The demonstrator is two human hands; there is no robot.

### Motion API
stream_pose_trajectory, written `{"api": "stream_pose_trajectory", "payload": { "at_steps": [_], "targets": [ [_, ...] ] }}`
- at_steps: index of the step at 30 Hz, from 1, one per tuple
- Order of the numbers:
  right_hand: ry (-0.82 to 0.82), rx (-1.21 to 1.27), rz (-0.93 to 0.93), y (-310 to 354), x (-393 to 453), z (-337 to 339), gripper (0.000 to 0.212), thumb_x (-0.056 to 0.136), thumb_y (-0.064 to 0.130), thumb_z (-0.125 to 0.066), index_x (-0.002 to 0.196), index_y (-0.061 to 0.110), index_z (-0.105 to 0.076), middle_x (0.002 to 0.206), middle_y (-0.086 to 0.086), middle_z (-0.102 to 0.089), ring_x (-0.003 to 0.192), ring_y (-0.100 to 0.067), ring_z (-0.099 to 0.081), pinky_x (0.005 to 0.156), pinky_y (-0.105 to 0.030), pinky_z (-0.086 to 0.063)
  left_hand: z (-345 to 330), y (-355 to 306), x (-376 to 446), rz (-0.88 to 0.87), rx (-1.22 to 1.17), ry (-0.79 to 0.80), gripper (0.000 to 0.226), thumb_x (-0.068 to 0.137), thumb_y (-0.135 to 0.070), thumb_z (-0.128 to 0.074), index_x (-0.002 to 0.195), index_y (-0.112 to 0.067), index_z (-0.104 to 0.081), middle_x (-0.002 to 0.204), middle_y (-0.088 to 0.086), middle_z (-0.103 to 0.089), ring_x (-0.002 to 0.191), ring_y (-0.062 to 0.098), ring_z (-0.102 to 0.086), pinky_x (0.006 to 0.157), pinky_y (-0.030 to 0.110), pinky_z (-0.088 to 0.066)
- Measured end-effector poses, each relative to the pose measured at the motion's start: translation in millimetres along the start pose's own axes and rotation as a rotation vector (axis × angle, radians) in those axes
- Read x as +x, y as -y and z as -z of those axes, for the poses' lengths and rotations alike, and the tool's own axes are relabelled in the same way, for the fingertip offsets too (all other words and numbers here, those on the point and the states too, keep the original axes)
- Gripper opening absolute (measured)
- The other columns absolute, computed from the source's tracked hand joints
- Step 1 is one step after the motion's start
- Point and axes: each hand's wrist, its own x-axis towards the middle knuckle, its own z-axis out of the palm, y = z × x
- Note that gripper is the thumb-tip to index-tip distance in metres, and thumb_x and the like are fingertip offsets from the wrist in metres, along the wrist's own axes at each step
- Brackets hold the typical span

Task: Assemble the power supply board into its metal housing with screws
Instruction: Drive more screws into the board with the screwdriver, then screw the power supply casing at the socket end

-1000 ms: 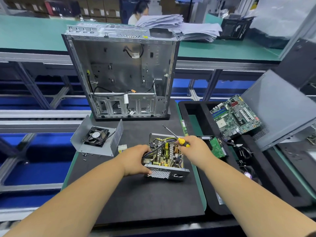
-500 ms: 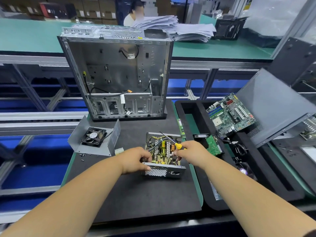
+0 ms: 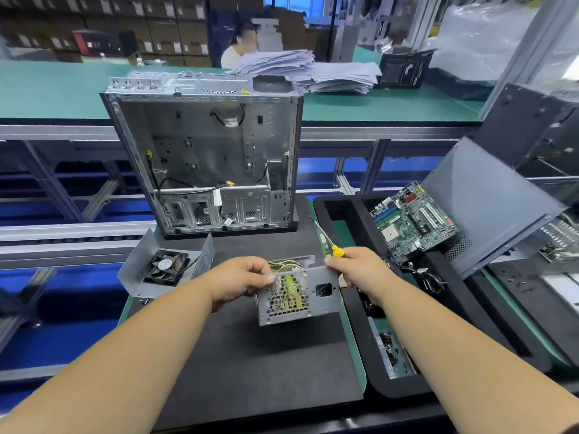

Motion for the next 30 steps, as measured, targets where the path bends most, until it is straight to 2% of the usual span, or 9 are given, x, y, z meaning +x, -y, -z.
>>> {"api": "stream_pose_trajectory", "payload": {
  "at_steps": [2, 6, 12, 17, 21, 23, 24, 27, 30],
  "targets": [
    [0.032, -0.009, 0.024, 6, 4, 3, 0.023, 0.085, 0.029, -0.07, 0.072, 0.011, -0.065, 0.056, 0.004, -0.049, 0.053, -0.017, -0.041, 0.055, -0.028, -0.032, 3, -3, 2, 0.051, -0.099, -0.032, 0.022, 0.094, -0.007, -0.059, 0.073, -0.012, -0.056, 0.056, -0.007, -0.055, 0.052, 0.006, -0.044, 0.051, 0.016, -0.037],
    [0.063, -0.069, 0.046, 12, 15, 0, 0.022, 0.086, 0.028, -0.069, 0.082, 0.006, -0.068, 0.068, -0.003, -0.054, 0.059, -0.017, -0.044, 0.061, -0.03, -0.036, 15, -8, 8, 0.209, -0.249, -0.045, 0.021, 0.096, -0.011, -0.057, 0.075, -0.014, -0.058, 0.069, 0.004, -0.054, 0.063, 0.015, -0.045, 0.063, 0.026, -0.037],
    [0.083, 0.013, -0.004, 15, 35, -13, 0.019, 0.087, 0.029, -0.069, 0.075, 0.015, -0.066, 0.062, 0.001, -0.051, 0.051, -0.011, -0.045, 0.058, -0.028, -0.04, 31, -9, 23, 0.394, -0.242, -0.071, 0.024, 0.099, -0.02, -0.055, 0.075, -0.017, -0.056, 0.062, -0.001, -0.057, 0.052, 0.011, -0.046, 0.052, 0.023, -0.031],
    [0.054, 0.03, -0.056, 19, 51, -17, 0.029, 0.092, 0.026, -0.063, 0.091, -0.003, -0.065, 0.064, -0.003, -0.05, 0.049, -0.009, -0.045, 0.043, -0.015, -0.036, 41, -1, 42, 0.396, -0.127, -0.113, 0.022, 0.1, -0.033, -0.053, 0.088, -0.016, -0.061, 0.068, 0.0, -0.057, 0.057, 0.014, -0.045, 0.058, 0.027, -0.032],
    [0.06, 0.05, -0.092, 19, 61, -19, 0.03, 0.094, 0.027, -0.062, 0.099, -0.002, -0.066, 0.063, 0.0, -0.05, 0.047, -0.007, -0.043, 0.038, -0.012, -0.033, 49, 2, 54, 0.429, -0.116, -0.118, 0.041, 0.098, -0.042, -0.055, 0.125, -0.012, -0.061, 0.107, 0.007, -0.068, 0.091, 0.023, -0.061, 0.084, 0.037, -0.049],
    [0.071, 0.073, -0.105, 19, 64, -19, 0.026, 0.094, 0.026, -0.062, 0.101, 0.001, -0.068, 0.063, 0.0, -0.05, 0.046, -0.006, -0.042, 0.037, -0.012, -0.032, 54, 2, 58, 0.48, -0.087, -0.106, 0.048, 0.095, -0.045, -0.058, 0.131, -0.013, -0.057, 0.127, 0.007, -0.062, 0.119, 0.025, -0.056, 0.107, 0.045, -0.042],
    [0.078, 0.087, -0.112, 20, 65, -19, 0.025, 0.093, 0.025, -0.063, 0.102, 0.003, -0.069, 0.065, 0.0, -0.05, 0.046, -0.006, -0.042, 0.036, -0.012, -0.032, 56, 0, 59, 0.501, -0.077, -0.096, 0.046, 0.095, -0.045, -0.059, 0.129, -0.014, -0.058, 0.128, 0.006, -0.06, 0.122, 0.025, -0.054, 0.109, 0.044, -0.04],
    [0.095, 0.154, -0.132, 18, 66, -16, 0.024, 0.091, 0.023, -0.066, 0.101, 0.001, -0.069, 0.076, -0.005, -0.051, 0.05, -0.009, -0.04, 0.041, -0.013, -0.034, 56, -8, 63, 0.456, 0.032, -0.072, 0.019, 0.099, -0.033, -0.054, 0.099, -0.016, -0.063, 0.094, 0.002, -0.059, 0.083, 0.016, -0.051, 0.078, 0.028, -0.04],
    [0.106, 0.11, -0.142, 14, 64, -13, 0.026, 0.088, 0.031, -0.068, 0.086, 0.006, -0.065, 0.073, -0.007, -0.052, 0.052, -0.014, -0.04, 0.052, -0.024, -0.036, 51, -20, 69, 0.307, 0.194, -0.113, 0.022, 0.098, -0.013, -0.051, 0.084, -0.019, -0.067, 0.074, -0.007, -0.063, 0.064, 0.005, -0.053, 0.063, 0.019, -0.042]
  ]
}}
